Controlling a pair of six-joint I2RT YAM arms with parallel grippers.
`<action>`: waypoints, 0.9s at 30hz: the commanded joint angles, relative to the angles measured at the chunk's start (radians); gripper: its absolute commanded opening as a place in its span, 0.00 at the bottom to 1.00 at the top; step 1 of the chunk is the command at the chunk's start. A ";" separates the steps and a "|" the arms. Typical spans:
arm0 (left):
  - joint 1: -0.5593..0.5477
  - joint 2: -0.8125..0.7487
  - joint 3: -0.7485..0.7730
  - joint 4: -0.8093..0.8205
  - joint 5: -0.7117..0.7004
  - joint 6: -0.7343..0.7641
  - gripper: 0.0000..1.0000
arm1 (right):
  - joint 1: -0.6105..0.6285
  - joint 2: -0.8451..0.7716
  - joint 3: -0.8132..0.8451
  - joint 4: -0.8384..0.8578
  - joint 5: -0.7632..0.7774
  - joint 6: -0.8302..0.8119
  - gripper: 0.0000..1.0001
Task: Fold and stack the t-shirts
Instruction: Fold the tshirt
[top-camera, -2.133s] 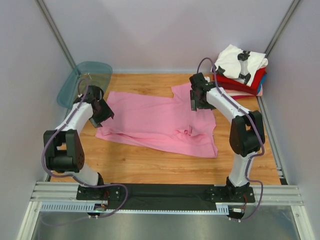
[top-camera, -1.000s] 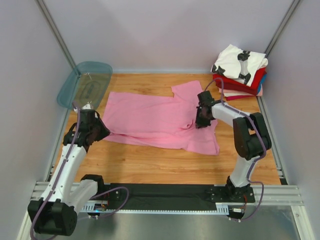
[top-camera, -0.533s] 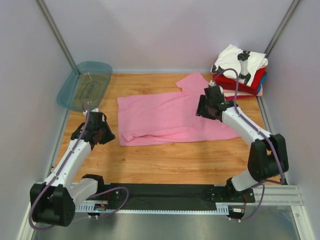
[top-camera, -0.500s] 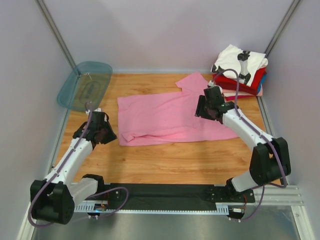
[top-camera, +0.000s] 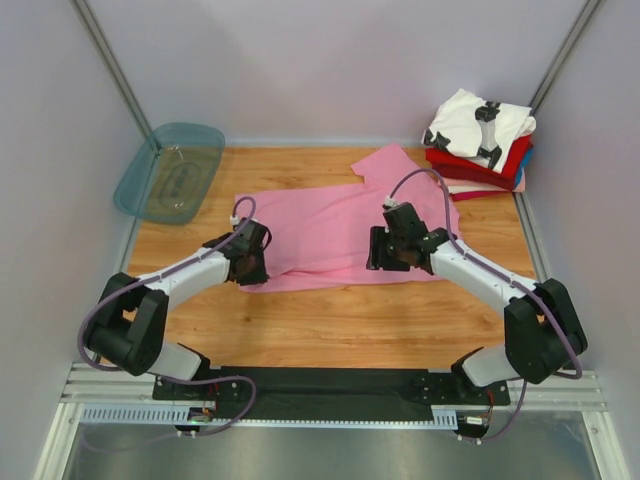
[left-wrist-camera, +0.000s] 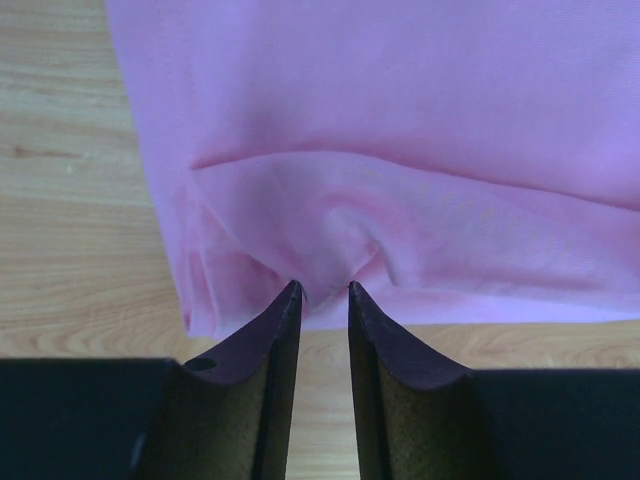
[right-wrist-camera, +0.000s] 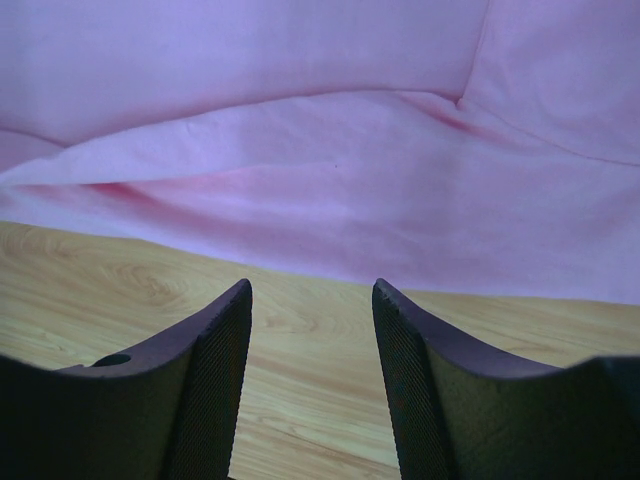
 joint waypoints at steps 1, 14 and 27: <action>-0.041 0.019 0.056 0.057 -0.085 0.048 0.33 | 0.012 -0.024 -0.008 0.044 -0.022 0.006 0.53; -0.078 0.082 0.043 0.030 -0.182 0.072 0.38 | 0.012 -0.034 -0.013 0.023 -0.015 -0.017 0.53; -0.077 0.078 0.157 -0.091 -0.279 0.057 0.00 | 0.012 -0.041 -0.016 -0.002 0.008 -0.034 0.53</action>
